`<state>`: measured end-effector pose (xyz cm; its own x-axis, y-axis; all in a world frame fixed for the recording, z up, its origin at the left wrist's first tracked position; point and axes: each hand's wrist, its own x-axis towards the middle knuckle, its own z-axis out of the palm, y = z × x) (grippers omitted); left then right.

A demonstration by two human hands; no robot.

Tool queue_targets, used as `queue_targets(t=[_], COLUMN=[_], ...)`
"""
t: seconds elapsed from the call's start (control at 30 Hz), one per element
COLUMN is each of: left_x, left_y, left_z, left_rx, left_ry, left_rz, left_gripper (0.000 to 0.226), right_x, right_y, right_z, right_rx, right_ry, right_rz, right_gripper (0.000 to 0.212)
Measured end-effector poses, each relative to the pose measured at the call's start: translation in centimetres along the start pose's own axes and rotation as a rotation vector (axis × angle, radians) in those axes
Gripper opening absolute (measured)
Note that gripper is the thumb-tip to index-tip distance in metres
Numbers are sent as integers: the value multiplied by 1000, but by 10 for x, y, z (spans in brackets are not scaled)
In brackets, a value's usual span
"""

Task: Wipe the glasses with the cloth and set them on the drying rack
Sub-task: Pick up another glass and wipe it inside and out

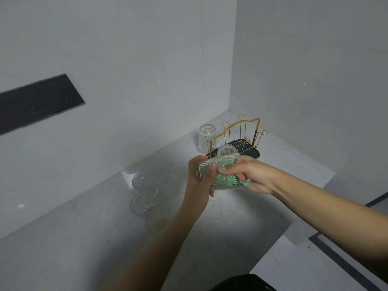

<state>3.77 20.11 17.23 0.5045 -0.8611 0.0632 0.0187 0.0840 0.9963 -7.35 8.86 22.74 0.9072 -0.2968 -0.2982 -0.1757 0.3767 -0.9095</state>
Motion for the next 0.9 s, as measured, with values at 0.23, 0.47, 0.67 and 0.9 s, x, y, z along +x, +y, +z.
queue_targets(t=[0.23, 0.47, 0.67, 0.9], left_x=[10, 8, 11, 12], left_y=[25, 8, 18, 1], left_z=[-11, 3, -7, -4], left_rx=[-52, -73, -194, -69], left_ry=[-265, -20, -265, -62], left_rz=[-545, -134, -546, -68], left_gripper=[63, 32, 64, 29], right_x=[-3, -7, -9, -4], right_y=[3, -3, 2, 3], right_z=[1, 3, 3, 8], right_rx=[-594, -100, -632, -112], right_ry=[10, -45, 10, 10], right_rz=[40, 2, -37, -35], right_gripper=[27, 17, 11, 16])
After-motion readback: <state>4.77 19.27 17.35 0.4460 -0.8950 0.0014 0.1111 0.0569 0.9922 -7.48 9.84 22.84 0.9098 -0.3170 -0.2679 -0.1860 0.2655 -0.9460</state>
